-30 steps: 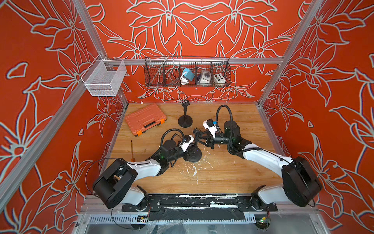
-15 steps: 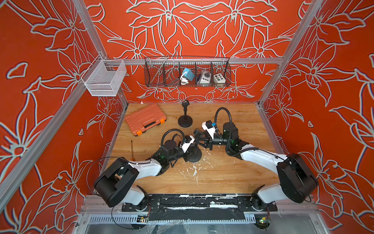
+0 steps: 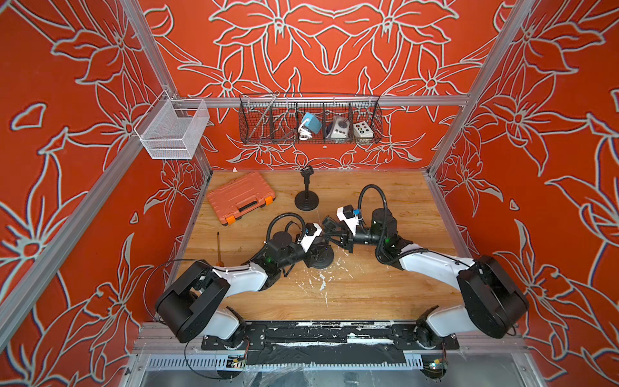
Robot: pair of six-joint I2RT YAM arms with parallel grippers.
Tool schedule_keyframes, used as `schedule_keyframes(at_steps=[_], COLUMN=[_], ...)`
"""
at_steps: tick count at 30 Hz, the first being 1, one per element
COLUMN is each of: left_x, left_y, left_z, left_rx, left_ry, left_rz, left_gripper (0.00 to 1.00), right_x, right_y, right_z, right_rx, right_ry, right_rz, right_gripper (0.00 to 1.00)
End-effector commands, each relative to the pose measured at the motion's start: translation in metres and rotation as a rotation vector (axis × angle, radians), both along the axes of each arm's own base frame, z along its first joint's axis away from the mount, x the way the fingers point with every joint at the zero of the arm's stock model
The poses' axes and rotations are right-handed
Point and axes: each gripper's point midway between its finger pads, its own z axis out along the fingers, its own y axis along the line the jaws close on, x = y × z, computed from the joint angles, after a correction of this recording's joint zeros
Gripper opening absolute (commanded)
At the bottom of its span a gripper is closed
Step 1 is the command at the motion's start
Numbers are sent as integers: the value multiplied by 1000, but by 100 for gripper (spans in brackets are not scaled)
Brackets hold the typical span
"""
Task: Assemble a microphone stand
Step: Hold the microphone stand pole at the microphone stand base.
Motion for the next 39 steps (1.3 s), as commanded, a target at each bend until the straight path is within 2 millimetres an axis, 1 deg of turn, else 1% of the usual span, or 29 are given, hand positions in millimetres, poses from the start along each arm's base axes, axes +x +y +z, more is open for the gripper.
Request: schedule_keyframes(at_steps=[1, 5, 9, 12, 16, 21, 24, 27, 30, 32, 39], left_x=[0, -8, -12, -14, -16, -17, -16, -16, -15, -15, -14], left_y=[7, 19, 28, 32, 38, 46, 47, 46, 46, 46, 43], left_z=[13, 7, 7, 3, -10, -27, -31, -32, -32, -33, -39], left_rx=[-32, 14, 0, 9, 19, 26, 32, 36, 42, 47, 57], left_ry=[-43, -51, -23, 0, 43, 86, 93, 91, 86, 87, 97], left_rz=[38, 58, 92, 108, 136, 177, 183, 182, 182, 182, 171], left_gripper=[48, 50, 49, 48, 46, 45, 44, 44, 44, 43, 43], right_x=[1, 9, 12, 17, 22, 24, 21, 20, 20, 20, 21], right_y=[-4, -3, 1, 4, 11, 15, 16, 16, 17, 16, 17], right_z=[6, 0, 2, 4, -1, -14, -20, -26, -35, -38, -44], right_rx=[7, 4, 58, 103, 138, 103, 83, 52, -13, -39, -47], right_ry=[-113, -162, -198, -220, -221, -222, -218, -224, -231, -238, -223], right_rz=[-41, -71, -65, -75, -78, -98, -103, -115, -130, -138, -135], right_gripper=[0, 0, 0, 0, 0, 0, 0, 0, 0, 0, 0])
